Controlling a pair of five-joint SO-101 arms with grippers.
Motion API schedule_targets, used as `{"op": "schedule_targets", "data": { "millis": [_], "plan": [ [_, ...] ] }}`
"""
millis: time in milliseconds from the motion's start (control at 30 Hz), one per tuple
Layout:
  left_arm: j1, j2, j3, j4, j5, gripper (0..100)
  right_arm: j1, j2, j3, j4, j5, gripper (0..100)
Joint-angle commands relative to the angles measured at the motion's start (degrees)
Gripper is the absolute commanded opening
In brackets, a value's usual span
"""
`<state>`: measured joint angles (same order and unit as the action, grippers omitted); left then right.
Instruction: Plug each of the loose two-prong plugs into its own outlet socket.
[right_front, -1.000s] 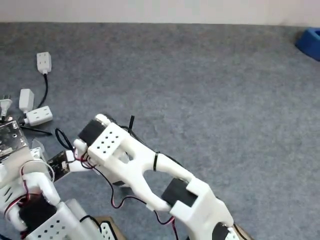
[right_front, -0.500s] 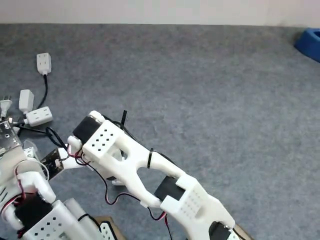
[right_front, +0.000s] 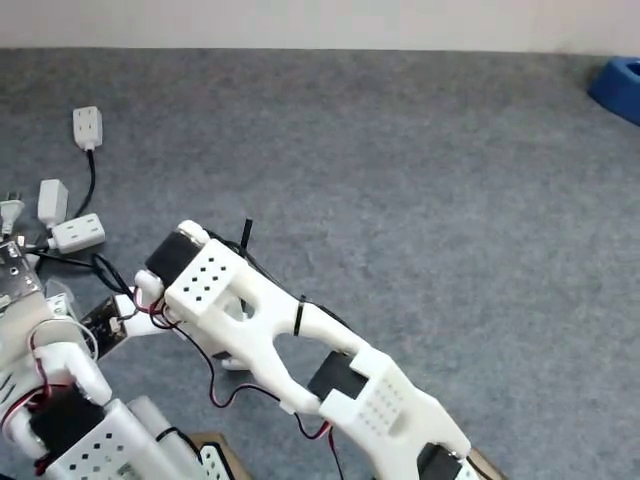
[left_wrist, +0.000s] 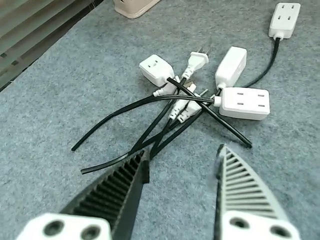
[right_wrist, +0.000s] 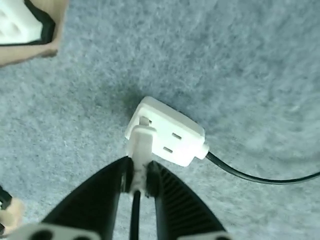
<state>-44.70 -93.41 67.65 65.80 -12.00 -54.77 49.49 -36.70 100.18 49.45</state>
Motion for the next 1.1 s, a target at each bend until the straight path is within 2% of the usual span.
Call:
{"op": "schedule_targets", "data": {
  "millis": [0,133,300,500,600,700,900,967,1067],
  "plan": [
    [2.86,-1.1,-7.69,4.84,-0.26,25,12.53,6.46,5.93,1.1,-3.43,0.6],
    [3.21,-1.1,-7.69,4.84,-0.18,25,12.26,2.51,10.33,0.92,-3.87,0.6],
    [2.86,-1.1,-7.6,4.92,-0.18,25,11.65,-0.92,9.1,0.75,-8.88,1.9],
    [2.95,-1.1,-7.6,4.92,-0.18,25,8.84,-1.01,9.01,0.66,-11.43,19.5],
    [2.95,-1.1,-7.6,4.92,-0.18,25,7.16,-1.01,9.27,0.66,-11.25,23.8],
    [2.95,-1.1,-7.6,4.92,-0.18,25,6.11,-0.4,9.45,0.66,-11.43,21.9],
    [2.95,-1.1,-7.6,4.92,-0.18,25,6.02,3.74,8.75,0.66,-11.52,6.2],
    [3.21,-1.1,-7.25,5.01,-0.18,25,6.02,3.3,6.9,0.66,-11.96,6.3],
    [5.93,-1.1,-7.16,6.77,-0.18,25,6.81,0.22,-0.04,0.84,-18.02,9.1]
  ]
}}
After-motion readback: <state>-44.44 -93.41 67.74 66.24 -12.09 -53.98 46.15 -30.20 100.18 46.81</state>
